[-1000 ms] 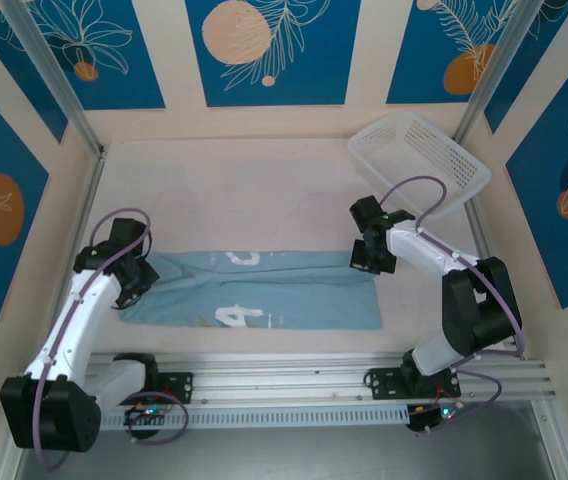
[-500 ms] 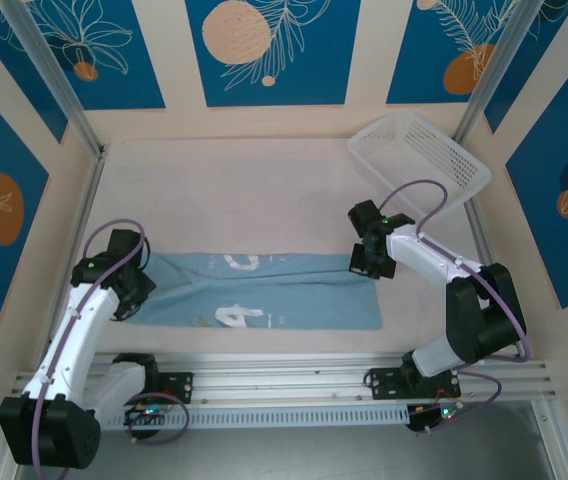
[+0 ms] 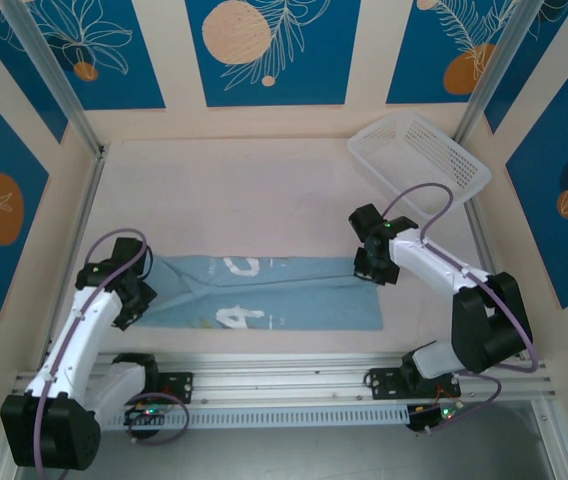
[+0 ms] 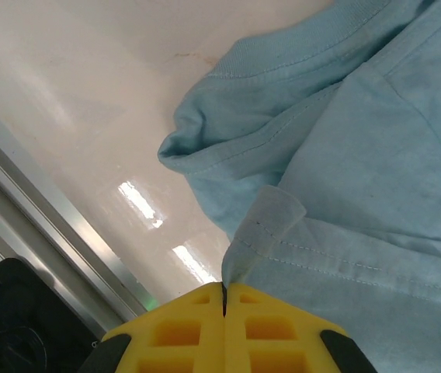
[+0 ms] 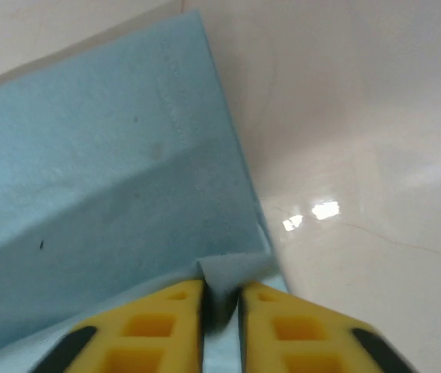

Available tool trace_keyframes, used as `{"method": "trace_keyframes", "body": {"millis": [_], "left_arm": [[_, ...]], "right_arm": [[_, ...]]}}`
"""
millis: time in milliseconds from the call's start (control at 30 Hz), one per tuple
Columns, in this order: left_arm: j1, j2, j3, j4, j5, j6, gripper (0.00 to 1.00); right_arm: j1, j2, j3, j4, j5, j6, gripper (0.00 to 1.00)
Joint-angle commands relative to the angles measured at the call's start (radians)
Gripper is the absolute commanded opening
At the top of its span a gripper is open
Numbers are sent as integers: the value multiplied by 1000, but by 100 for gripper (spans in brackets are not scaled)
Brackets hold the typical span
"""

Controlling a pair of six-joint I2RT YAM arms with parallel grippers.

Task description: Fold and stack the t-shirts

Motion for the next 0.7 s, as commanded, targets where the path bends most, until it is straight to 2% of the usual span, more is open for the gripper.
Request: {"method": "trace_keyframes", "body": {"millis": [0,33,167,367,467,567,667], "left_arm": [[3,-19,-12,-35,-3,-31,4],[3,-16,-12,-31,3,-32,9],[3,-16,-3,-16,22,-36,33],[3,51,94,86,40,6,33],[4,145,144,189,96,45,32],[17,270,202,244,146,78,32],[62,395,238,334,238,130,36]], "right_arm": [[-3,-69,-8,-84,11,65,36],[-9,-91,-5,-93,4,79,41],[-61,-127,-4,-78,-63,110,43],[-104,-40,11,16,-199,149,28],[-100,12,18,38,-237,175,22],[-101,46,7,81,-277,195,21],[-101,93,12,135,-306,190,21]]}}
